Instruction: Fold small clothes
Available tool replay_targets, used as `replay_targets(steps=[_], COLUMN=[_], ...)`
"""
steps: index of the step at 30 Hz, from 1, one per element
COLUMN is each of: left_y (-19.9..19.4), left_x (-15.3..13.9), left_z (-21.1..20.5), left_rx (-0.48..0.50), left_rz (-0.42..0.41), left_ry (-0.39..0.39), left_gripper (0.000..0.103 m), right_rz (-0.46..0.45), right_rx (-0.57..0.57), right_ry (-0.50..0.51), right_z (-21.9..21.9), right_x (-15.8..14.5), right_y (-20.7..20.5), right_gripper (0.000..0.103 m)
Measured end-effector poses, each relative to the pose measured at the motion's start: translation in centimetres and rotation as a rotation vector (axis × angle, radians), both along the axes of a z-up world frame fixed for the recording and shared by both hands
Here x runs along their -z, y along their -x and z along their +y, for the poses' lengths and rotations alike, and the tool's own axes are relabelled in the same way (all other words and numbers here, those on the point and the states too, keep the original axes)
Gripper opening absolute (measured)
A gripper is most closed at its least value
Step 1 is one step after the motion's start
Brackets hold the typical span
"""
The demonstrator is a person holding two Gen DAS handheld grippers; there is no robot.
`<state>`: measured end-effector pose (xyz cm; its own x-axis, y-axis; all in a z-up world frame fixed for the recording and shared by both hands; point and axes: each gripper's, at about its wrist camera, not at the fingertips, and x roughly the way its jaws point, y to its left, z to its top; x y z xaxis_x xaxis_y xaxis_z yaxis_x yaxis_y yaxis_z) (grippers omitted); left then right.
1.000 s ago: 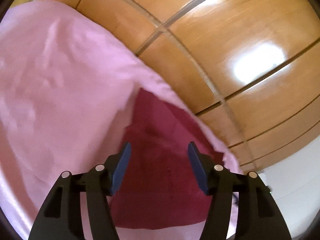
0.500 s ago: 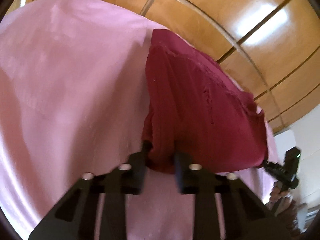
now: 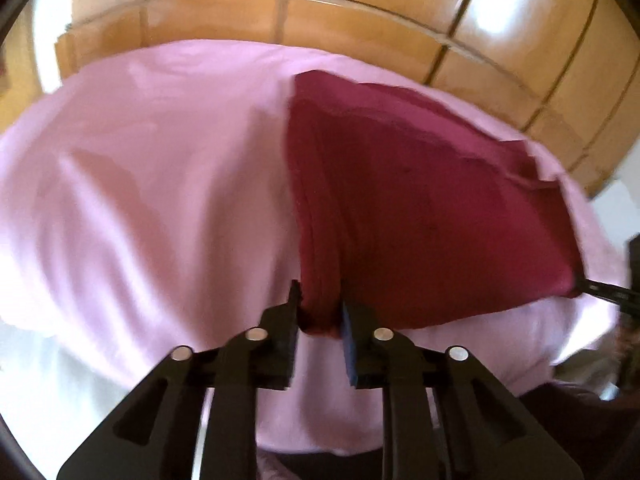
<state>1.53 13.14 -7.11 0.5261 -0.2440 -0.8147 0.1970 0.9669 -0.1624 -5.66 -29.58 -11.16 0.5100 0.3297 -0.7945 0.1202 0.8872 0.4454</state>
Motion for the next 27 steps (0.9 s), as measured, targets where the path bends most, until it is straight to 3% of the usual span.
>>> replay_targets(steps=[4, 5, 7, 11, 13, 15, 17, 27], left_y=[0.9, 0.9, 0.8, 0.8, 0.7, 0.6, 0.6, -1.5], left_x=[-0.1, -0.3, -0.6, -1.4, -1.6, -1.8, -2.3, -2.5], left_z=[0.6, 0.6, 0.3, 0.5, 0.4, 0.4, 0.2, -1.1], left_rx=[-0.025, -0.031, -0.040, -0.060, -0.073, -0.085, -0.099, -0.074], left_rz=[-0.029, -0.042, -0.071, -0.105, -0.124, -0.141, -0.182, -0.226], left_ry=[-0.039, -0.063, -0.102, -0.135, -0.171, -0.204, -0.236, -0.318], left_gripper=[0.018, 0.024, 0.025, 0.025, 0.025, 0.050, 0.053, 0.053], right_rz=[0.000, 0.005, 0.014, 0.014, 0.011, -0.006, -0.033, -0.105], right_rx=[0.006, 0.004, 0.026, 0.061, 0.091, 0.112, 0.132, 0.140], right_ry=[0.008, 0.015, 0.037, 0.050, 0.072, 0.093, 0.113, 0.137], right_z=[0.2, 0.3, 0.2, -0.1, -0.4, -0.6, -0.8, 0.1], right_x=[-0.3, -0.3, -0.3, -0.5, -0.9, -1.6, -2.5, -3.9], right_y=[-0.8, -1.0, -0.8, -0.7, -0.7, -0.8, -0.9, -3.7], right_gripper=[0.014, 0.015, 0.037, 0.049, 0.061, 0.065, 0.073, 0.075])
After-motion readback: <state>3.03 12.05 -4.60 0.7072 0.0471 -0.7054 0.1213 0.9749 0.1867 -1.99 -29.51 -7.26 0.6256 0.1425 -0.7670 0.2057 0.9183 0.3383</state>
